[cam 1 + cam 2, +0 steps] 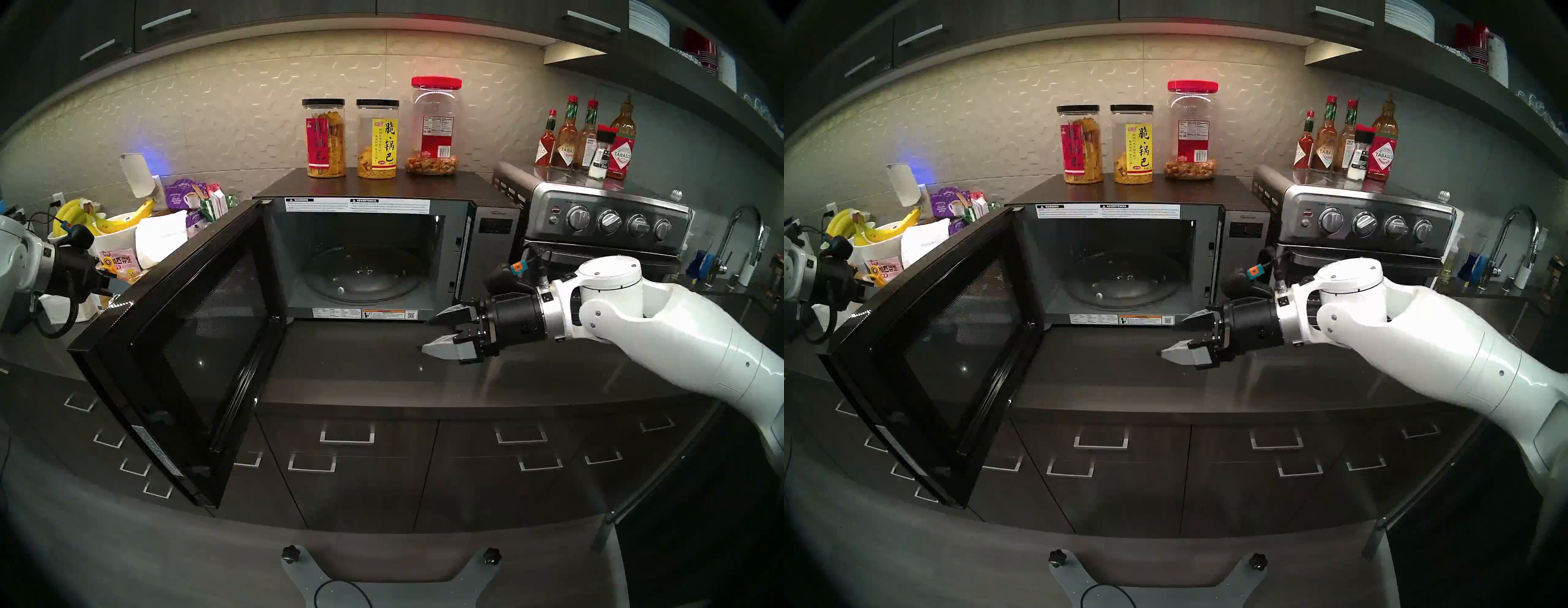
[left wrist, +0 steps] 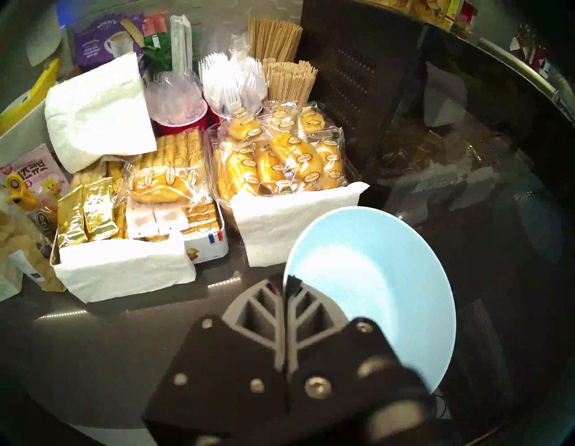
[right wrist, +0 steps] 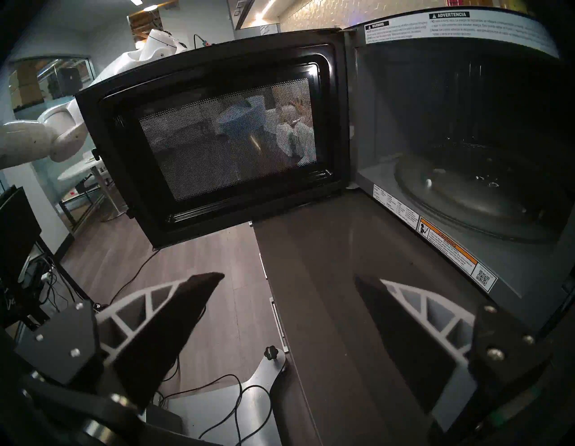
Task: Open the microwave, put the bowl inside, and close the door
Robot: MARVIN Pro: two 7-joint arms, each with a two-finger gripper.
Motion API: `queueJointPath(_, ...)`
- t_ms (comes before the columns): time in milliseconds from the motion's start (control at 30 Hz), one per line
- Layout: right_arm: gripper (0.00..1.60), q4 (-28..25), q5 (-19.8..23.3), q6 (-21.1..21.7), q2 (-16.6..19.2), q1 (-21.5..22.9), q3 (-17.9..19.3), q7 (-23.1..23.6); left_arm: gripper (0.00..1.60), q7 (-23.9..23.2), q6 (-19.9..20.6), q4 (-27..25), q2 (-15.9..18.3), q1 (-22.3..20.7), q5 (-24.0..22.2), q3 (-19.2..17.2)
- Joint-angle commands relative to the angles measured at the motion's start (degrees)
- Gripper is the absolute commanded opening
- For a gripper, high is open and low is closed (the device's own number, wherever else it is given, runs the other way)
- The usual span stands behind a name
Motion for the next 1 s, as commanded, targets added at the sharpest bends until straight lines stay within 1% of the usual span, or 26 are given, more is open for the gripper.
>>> queueJointPath(0,1.60,-0.07,0.27,-0.30,-0.14,0.75,0.81,-0.10,0.00,-4.41,-0.11,-0.51,3.96,-2.39,-2.58,-0.75)
queueJointPath(267,1.60,-0.07,0.28,-0.30,-0.14,0.75,0.82,-0.11,0.00,-3.98,-0.11,-1.09,4.95,-4.13,-3.92,-0.08)
queueJointPath(333,1.60,-0.07,0.28,-0.30,-0.14,0.75,0.82,-0.11,0.00,-3.65,-0.11,-1.10,5.27,-5.31,-4.41,0.10)
queueJointPath(600,1.60,-0.07,0.28,-0.31,-0.14,0.75,0.82,-0.11,0.00,-3.41,-0.11,-1.31,5.78,-7.55,-4.77,0.90)
queueJointPath(967,1.60,-0.07,0.27,-0.30,-0.14,0.75,0.81,-0.10,0.00,-2.41,-0.11,-1.44,6.29,-12.56,-4.53,2.14)
